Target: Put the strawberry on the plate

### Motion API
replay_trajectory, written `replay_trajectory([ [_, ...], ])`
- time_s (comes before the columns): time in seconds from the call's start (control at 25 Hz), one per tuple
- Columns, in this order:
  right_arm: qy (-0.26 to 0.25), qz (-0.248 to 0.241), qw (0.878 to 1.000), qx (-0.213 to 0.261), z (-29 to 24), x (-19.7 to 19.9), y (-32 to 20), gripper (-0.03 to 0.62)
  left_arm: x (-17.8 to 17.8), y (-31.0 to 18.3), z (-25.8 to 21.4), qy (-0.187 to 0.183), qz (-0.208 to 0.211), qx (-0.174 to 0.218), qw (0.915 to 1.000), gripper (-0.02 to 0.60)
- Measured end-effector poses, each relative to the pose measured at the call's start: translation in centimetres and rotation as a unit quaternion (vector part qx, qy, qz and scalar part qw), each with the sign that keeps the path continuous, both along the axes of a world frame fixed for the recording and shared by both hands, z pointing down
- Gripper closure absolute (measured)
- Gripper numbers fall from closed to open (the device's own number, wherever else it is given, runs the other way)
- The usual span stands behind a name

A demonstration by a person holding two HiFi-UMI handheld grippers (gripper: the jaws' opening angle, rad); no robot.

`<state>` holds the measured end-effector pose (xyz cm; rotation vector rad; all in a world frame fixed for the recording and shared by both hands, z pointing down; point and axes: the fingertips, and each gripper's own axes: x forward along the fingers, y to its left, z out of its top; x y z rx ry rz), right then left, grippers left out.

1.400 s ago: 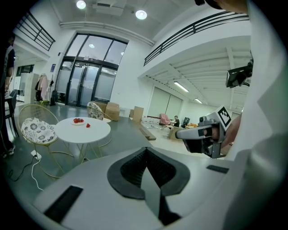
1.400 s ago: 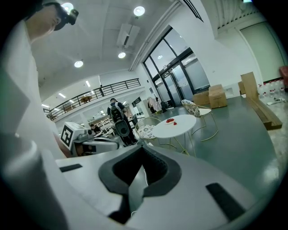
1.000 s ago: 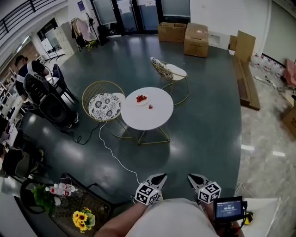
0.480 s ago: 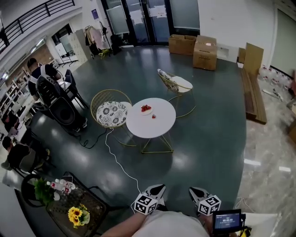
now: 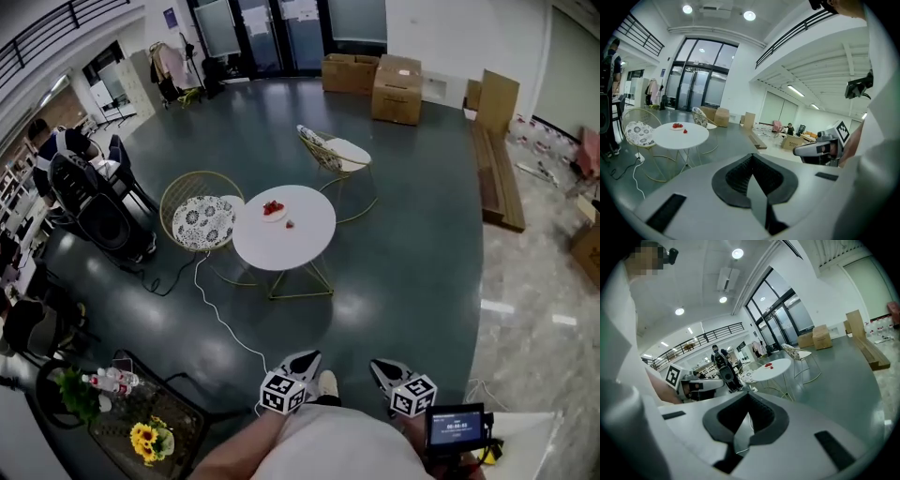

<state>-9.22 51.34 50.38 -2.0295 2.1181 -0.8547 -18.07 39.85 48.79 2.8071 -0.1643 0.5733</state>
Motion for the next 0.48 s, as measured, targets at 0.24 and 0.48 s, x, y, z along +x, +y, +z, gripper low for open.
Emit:
replay_trajectory([
  [0.24,0.004,0.006,1.0,-0.017,0.0,2.3,-2.5,0.586,3.3,-3.4,-1.5,0.016,0.012,0.012,0.9997,0.575],
  [0.48,0.014,-0.011,1.0,-0.011,-1.0,4.3,-9.4,0.586,4.4,-7.5,-0.9,0.007,0.024,0.021,0.9995,0.575],
])
